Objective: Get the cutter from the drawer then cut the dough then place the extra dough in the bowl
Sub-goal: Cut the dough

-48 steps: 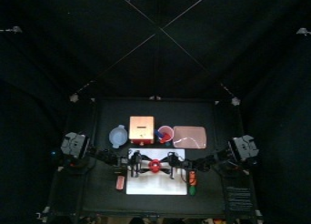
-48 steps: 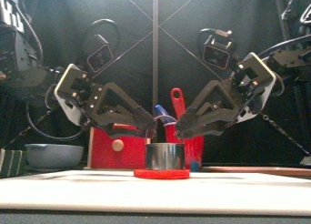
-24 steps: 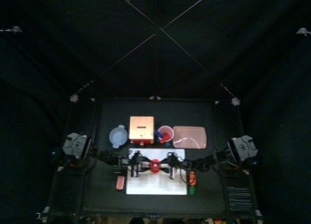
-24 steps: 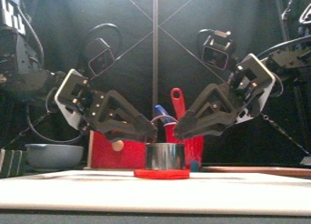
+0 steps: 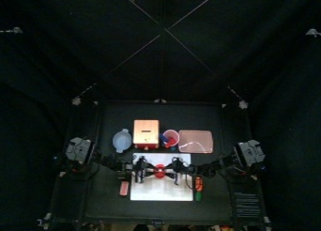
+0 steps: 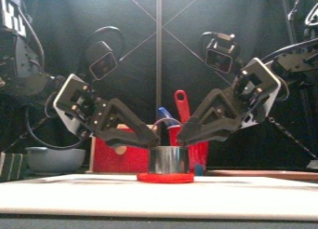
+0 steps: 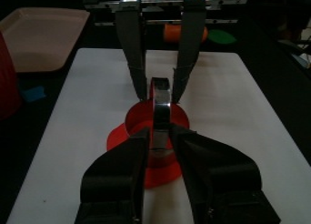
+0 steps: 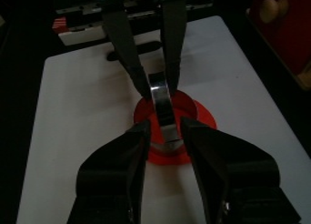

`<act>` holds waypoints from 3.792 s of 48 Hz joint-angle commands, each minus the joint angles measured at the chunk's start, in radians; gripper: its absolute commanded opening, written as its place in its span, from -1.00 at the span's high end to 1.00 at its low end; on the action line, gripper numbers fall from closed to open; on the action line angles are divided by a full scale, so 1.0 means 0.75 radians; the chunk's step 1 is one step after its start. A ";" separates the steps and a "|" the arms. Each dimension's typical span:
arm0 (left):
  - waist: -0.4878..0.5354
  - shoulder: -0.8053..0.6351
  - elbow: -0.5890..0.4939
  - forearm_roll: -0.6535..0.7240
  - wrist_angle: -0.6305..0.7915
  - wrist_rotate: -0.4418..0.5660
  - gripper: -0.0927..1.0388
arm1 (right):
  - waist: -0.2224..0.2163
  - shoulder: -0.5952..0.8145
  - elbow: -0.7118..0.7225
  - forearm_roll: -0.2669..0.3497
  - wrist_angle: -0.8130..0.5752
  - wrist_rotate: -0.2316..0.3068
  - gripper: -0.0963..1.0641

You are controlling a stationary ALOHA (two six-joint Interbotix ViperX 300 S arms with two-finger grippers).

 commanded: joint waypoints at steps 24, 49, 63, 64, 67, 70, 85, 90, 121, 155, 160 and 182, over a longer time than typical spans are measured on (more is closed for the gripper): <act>-0.002 -0.016 -0.031 -0.006 0.067 0.002 -0.27 | -0.004 -0.025 -0.022 -0.002 0.020 -0.002 -0.31; -0.002 0.012 -0.033 -0.018 0.072 0.000 -0.10 | -0.006 0.004 -0.033 0.000 0.129 0.002 -0.14; -0.012 0.031 -0.029 -0.031 0.086 -0.008 -0.10 | -0.002 0.022 -0.033 -0.002 0.184 0.014 -0.14; -0.014 0.035 -0.027 -0.031 0.092 -0.008 -0.10 | -0.002 0.027 -0.035 0.000 0.186 0.014 -0.14; -0.016 0.041 -0.031 -0.043 0.117 -0.008 -0.10 | -0.002 0.029 -0.043 -0.002 0.192 0.014 -0.14; -0.016 0.045 -0.031 -0.053 0.135 -0.008 -0.09 | -0.004 0.029 -0.053 -0.004 0.202 0.010 -0.14; -0.022 0.070 -0.025 -0.115 0.162 -0.008 -0.09 | -0.008 0.037 -0.057 0.006 0.241 0.014 -0.14; -0.022 0.084 -0.020 -0.151 0.162 -0.008 -0.09 | -0.016 0.035 -0.067 0.002 0.241 0.014 -0.14; -0.012 0.080 -0.035 -0.209 0.215 0.002 -0.22 | -0.033 -0.016 -0.076 -0.025 0.297 0.000 -0.24; -0.008 -0.182 0.010 -0.155 0.215 0.213 -0.50 | -0.088 -0.092 -0.102 -0.123 0.299 0.000 -0.53; -0.008 -0.174 0.029 -0.157 0.215 0.211 -0.46 | -0.108 -0.094 -0.117 -0.143 0.299 0.000 -0.53; -0.006 -0.070 -0.031 -0.174 0.295 0.202 -0.07 | -0.115 -0.084 -0.137 -0.182 0.307 0.002 -0.48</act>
